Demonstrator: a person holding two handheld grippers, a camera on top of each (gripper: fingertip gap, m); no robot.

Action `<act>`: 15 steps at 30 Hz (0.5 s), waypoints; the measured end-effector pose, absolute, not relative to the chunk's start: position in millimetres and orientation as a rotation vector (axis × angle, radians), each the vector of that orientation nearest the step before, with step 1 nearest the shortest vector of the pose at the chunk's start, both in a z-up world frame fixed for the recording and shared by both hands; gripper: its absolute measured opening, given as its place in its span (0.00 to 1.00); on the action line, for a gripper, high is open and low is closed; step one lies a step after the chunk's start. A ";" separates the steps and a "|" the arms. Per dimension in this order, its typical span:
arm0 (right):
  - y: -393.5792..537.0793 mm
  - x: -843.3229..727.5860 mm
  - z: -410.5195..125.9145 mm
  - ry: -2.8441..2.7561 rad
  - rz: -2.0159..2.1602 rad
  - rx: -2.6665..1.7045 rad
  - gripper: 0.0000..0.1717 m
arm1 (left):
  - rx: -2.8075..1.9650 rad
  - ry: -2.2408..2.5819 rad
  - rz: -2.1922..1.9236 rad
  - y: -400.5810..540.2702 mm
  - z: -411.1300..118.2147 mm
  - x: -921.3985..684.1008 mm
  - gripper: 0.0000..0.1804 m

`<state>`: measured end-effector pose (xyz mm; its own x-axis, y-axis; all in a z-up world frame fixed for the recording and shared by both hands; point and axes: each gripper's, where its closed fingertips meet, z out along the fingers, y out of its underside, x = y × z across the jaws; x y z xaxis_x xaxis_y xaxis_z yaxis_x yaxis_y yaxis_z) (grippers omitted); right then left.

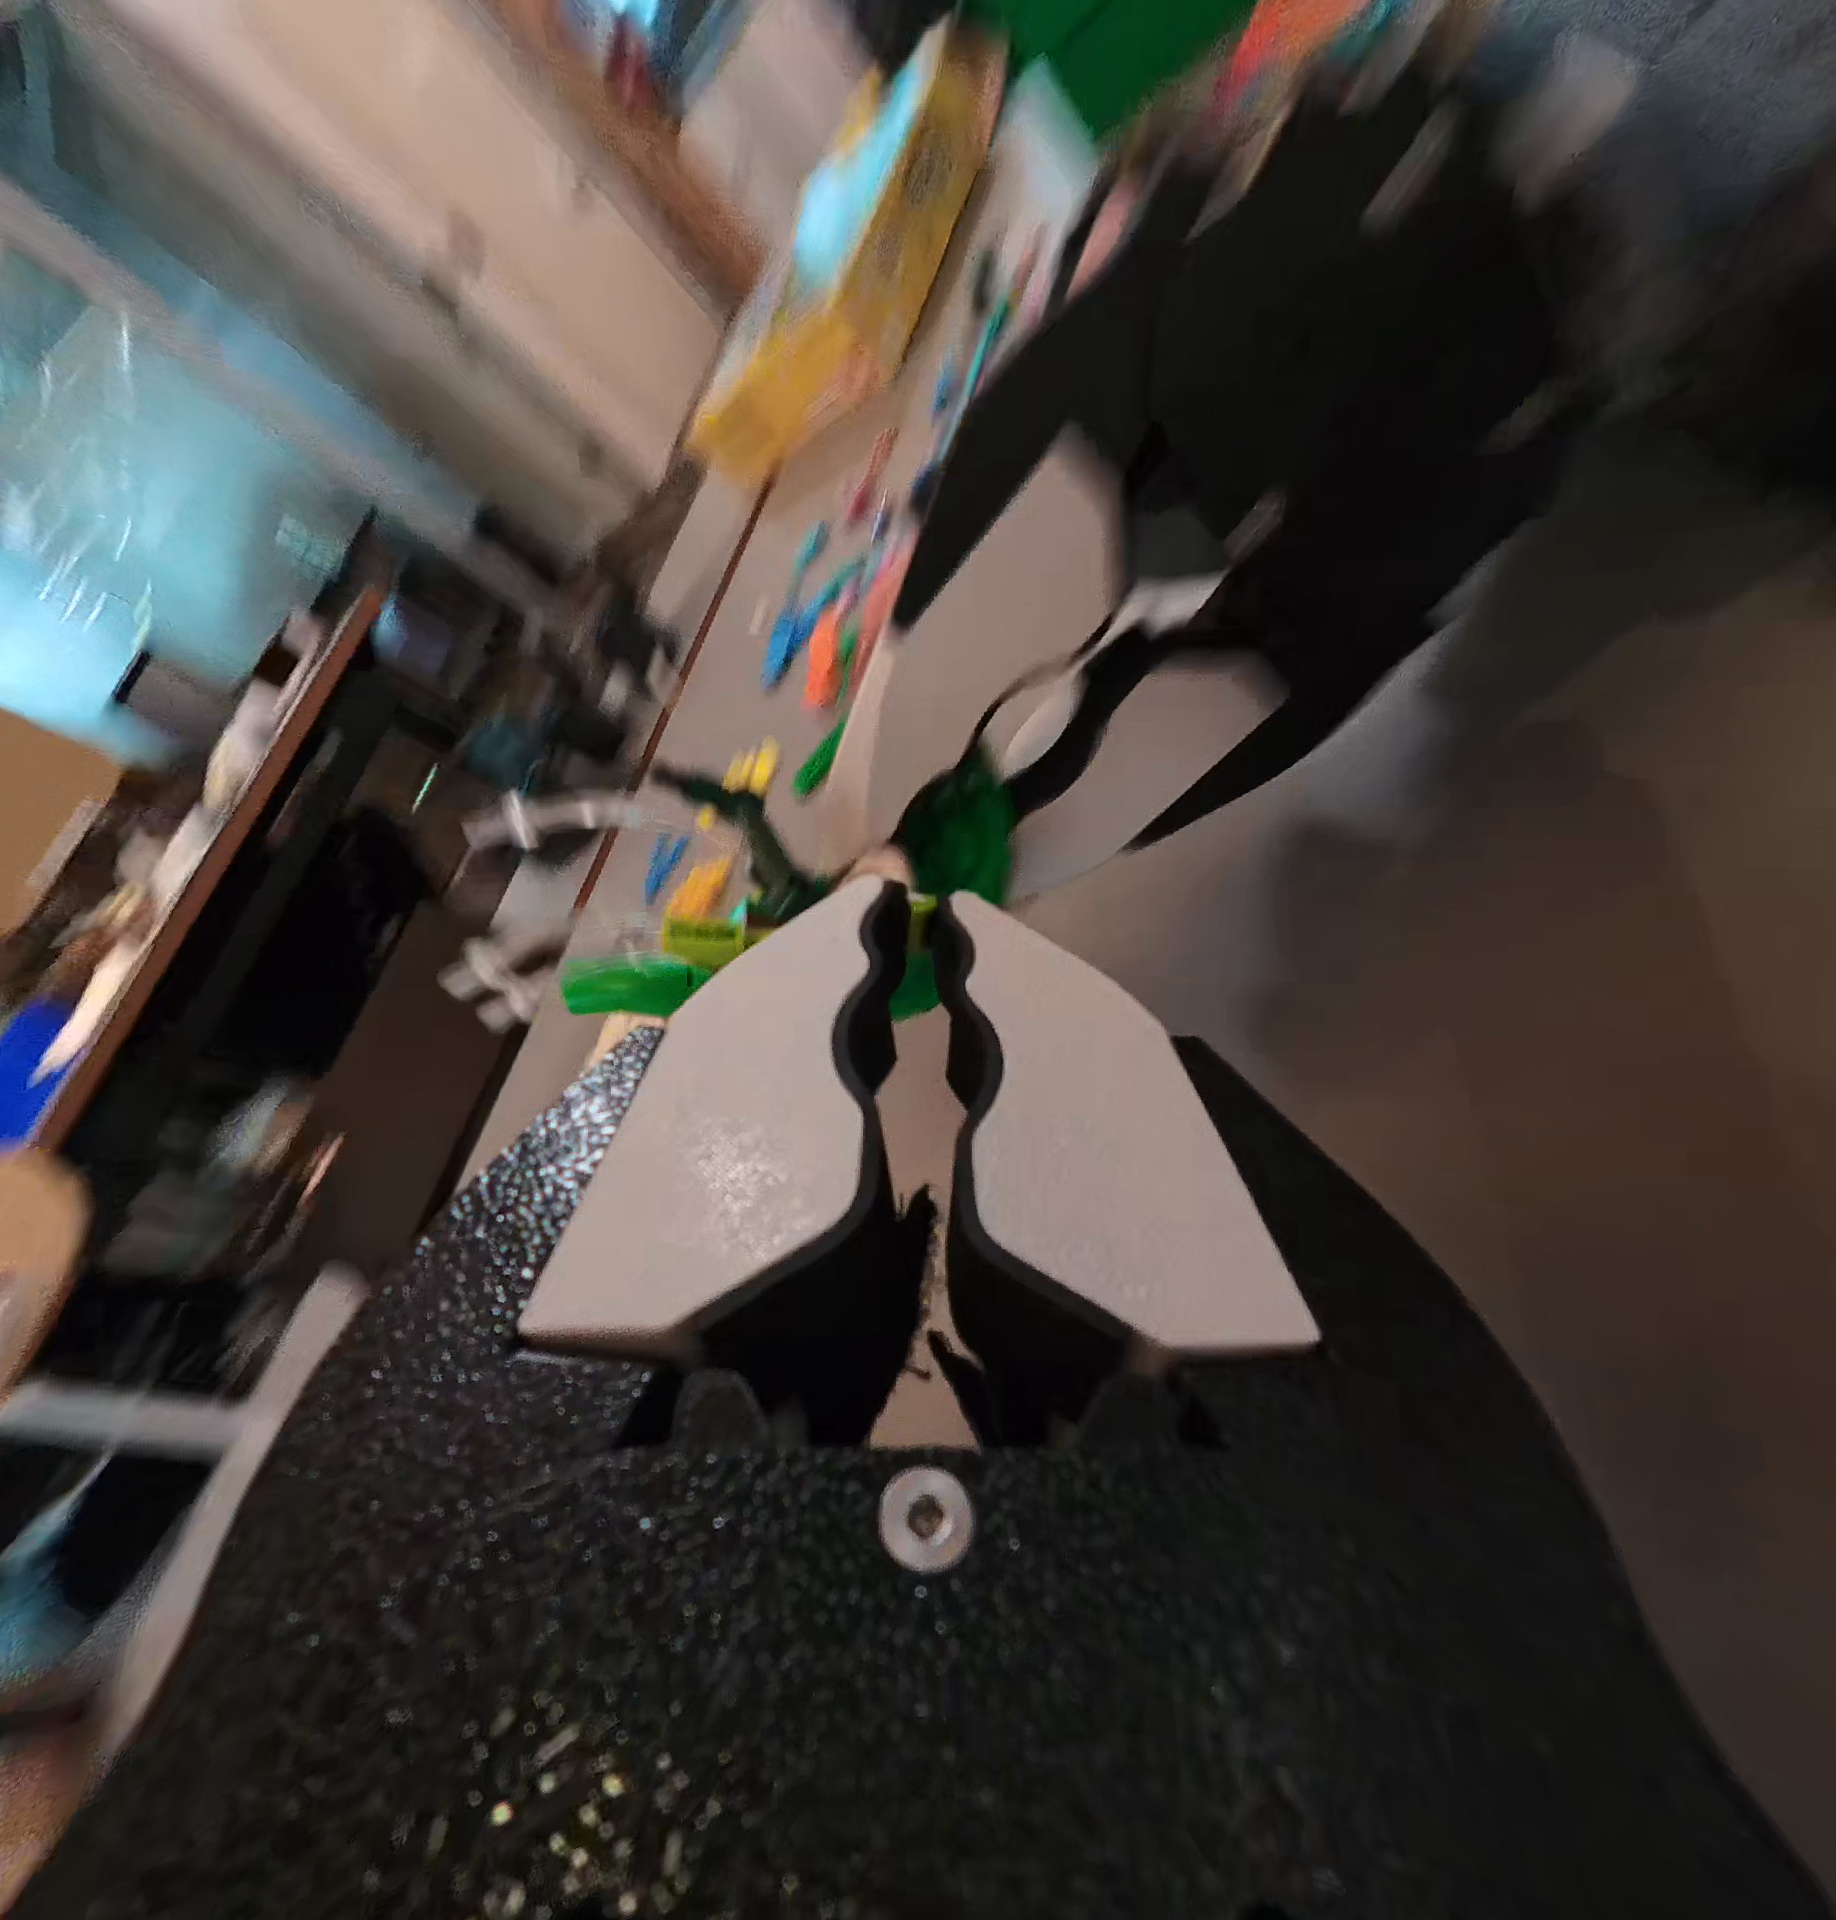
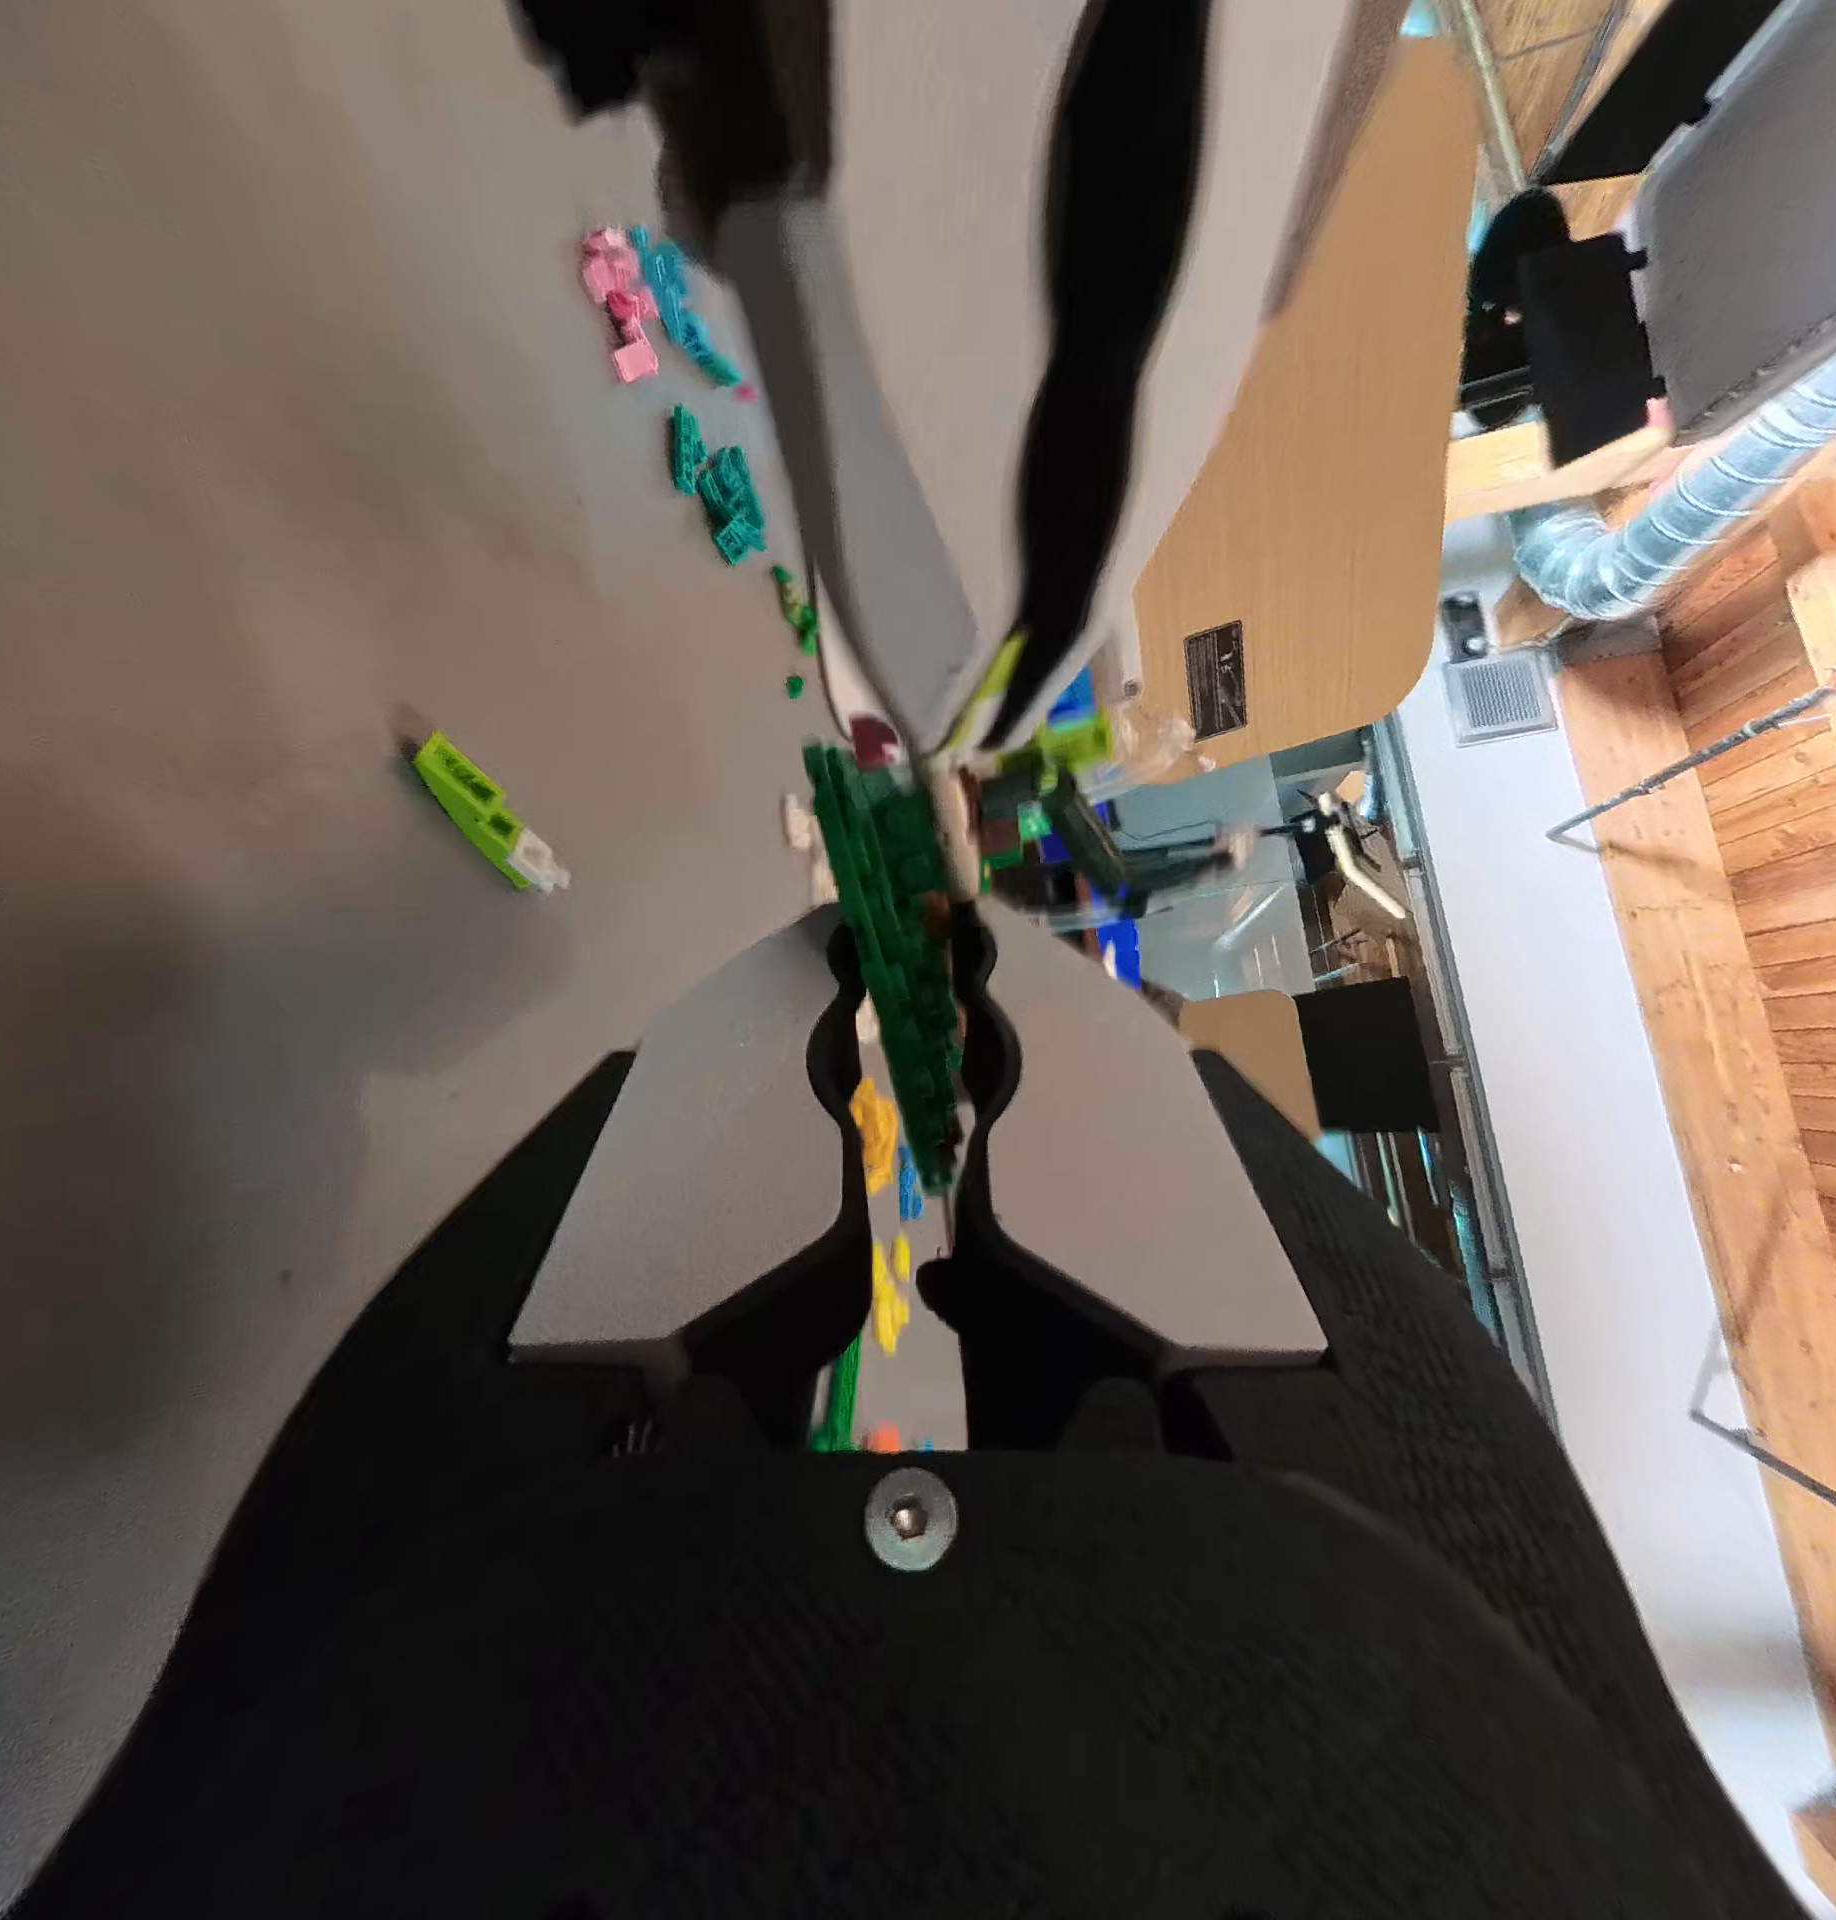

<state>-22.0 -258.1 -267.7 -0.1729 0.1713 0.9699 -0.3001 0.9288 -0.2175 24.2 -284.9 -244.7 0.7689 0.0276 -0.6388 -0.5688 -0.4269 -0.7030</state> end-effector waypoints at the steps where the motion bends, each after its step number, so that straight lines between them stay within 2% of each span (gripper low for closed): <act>1: -232.7 -34.5 -278.4 -1.735 0.289 0.034 0.09 | -1.766 0.378 0.578 -286.8 -220.4 39.4 0.03; 2: -210.5 -42.0 -282.9 -1.747 0.237 -0.002 0.09 | -1.722 0.328 0.529 -295.2 -202.8 40.0 0.03; 5: -183.0 -44.2 -266.0 -1.720 0.334 -0.130 0.08 | -1.836 0.286 0.723 -313.4 -205.6 12.8 0.03; 11: -190.7 -40.7 -271.4 -1.689 0.284 -0.021 0.08 | -2.160 0.126 0.643 -283.2 -283.5 -5.8 0.03; 15: -201.1 -34.1 -276.5 -1.681 0.271 0.086 0.08 | -2.246 -0.023 0.514 -269.9 -314.9 -7.6 0.03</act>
<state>-34.1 -201.1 -276.5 -0.1306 0.1008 0.9863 -0.2141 0.9685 -0.1273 -7.6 -269.9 -314.9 0.9169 0.1816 -0.3554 -0.1495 -0.6694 -0.7277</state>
